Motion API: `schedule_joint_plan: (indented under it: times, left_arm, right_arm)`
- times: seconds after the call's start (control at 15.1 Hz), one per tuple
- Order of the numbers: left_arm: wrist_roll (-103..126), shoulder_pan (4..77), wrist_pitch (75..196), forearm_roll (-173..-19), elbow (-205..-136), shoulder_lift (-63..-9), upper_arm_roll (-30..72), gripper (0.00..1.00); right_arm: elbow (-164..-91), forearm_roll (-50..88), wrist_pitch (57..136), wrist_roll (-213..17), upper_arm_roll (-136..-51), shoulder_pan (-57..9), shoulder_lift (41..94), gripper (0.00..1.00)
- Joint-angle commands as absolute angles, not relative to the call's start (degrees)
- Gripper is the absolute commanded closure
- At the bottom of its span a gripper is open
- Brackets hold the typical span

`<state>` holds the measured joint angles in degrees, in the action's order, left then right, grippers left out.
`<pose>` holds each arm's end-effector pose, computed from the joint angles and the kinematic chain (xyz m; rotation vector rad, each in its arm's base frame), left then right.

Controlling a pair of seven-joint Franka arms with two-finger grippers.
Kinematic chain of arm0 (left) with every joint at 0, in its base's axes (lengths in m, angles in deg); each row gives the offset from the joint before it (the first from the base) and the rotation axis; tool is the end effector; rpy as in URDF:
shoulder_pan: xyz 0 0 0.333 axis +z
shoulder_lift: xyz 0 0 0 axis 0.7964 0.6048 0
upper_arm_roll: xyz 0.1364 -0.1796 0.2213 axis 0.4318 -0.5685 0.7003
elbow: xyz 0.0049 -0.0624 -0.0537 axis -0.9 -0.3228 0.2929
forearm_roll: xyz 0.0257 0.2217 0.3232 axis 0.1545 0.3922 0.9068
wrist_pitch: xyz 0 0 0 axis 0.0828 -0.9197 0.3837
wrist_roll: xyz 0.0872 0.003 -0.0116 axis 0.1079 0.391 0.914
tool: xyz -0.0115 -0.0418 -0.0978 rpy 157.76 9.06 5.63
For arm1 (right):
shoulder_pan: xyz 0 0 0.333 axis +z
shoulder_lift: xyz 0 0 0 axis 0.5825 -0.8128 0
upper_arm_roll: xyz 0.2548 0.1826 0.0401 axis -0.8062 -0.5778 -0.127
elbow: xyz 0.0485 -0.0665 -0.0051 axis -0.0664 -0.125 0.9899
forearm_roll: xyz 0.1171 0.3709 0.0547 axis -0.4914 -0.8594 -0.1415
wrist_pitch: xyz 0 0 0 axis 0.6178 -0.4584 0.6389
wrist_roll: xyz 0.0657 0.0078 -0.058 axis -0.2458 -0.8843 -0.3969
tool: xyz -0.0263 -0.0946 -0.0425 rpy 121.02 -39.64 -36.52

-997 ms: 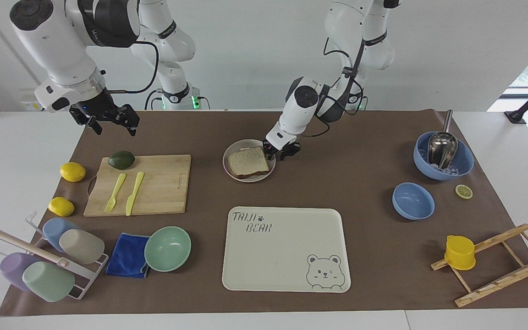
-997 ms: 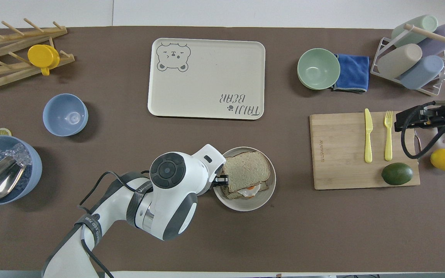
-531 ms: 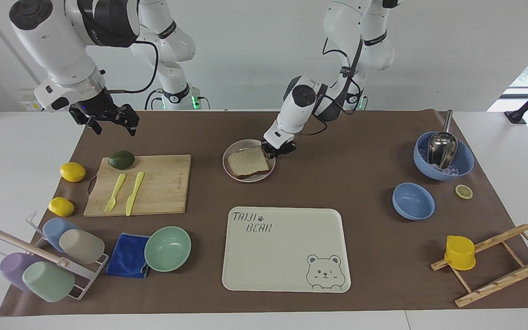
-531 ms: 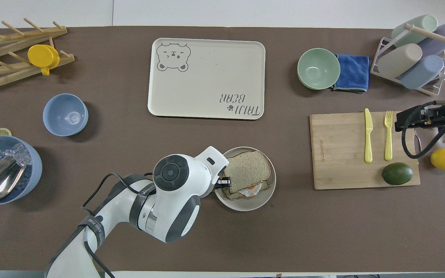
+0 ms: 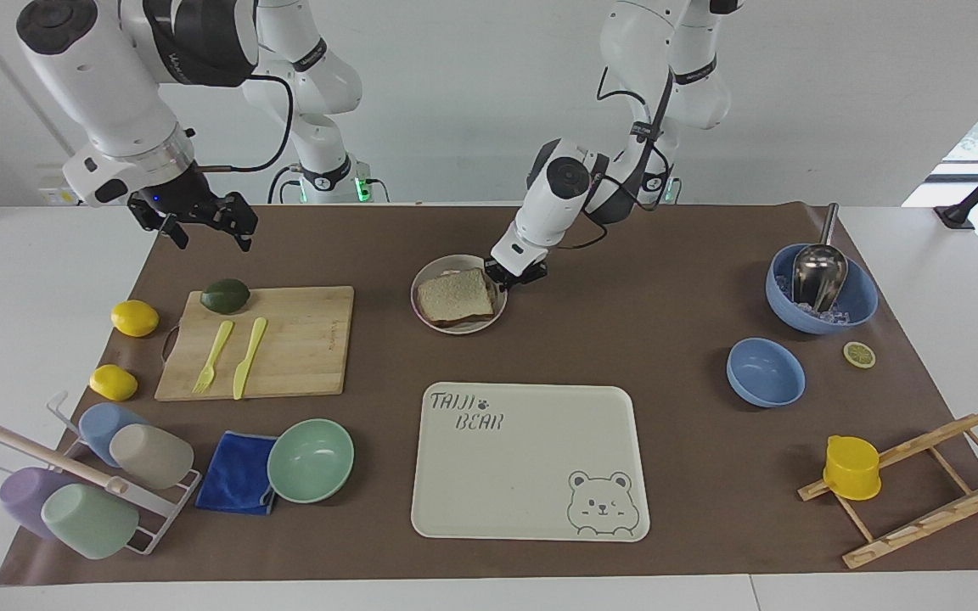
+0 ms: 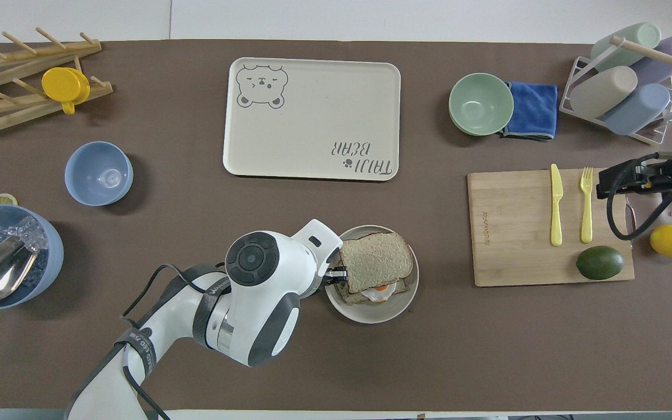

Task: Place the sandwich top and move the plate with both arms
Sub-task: 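Move the plate with the left gripper onto the bear-print tray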

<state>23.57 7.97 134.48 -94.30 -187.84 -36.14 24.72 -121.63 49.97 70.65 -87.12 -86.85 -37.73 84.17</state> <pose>0.3917 -0.3870 0.3087 2.8903 0.0148 -0.2153 0.5435 -0.0163 0.5808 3.1285 -0.1207 -0.1270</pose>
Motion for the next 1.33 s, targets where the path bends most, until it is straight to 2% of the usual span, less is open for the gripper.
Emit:
schedule_joint_plan:
  times: [0.0, 0.33, 0.73, 1.13, 1.26]
  left_arm:
    - [23.78, 8.48, 132.65, -95.23, -188.31, -37.20, 25.37, 1.00]
    - [23.78, 11.20, 128.35, -95.23, -185.16, -38.08, 25.45, 1.00]
    - [23.78, 18.32, 119.13, -95.23, -175.94, -37.29, 25.54, 1.00]
    - [23.87, 27.10, 116.13, -94.97, -164.95, -31.68, 25.54, 1.00]
    - [23.96, 28.00, 116.03, -94.97, -161.17, -28.87, 25.63, 1.00]
  right_arm:
    - [-122.49, 48.76, 70.42, -88.77, -87.18, -38.70, 85.25, 0.00]
    - [-122.49, 48.76, 70.42, -88.77, -87.18, -38.70, 85.25, 0.00]
    - [-122.49, 48.76, 70.42, -88.77, -87.18, -38.70, 85.25, 0.00]
    - [-122.49, 48.76, 70.42, -88.77, -87.18, -38.70, 85.25, 0.00]
    - [-122.49, 48.76, 70.42, -88.77, -87.18, -38.70, 85.25, 0.00]
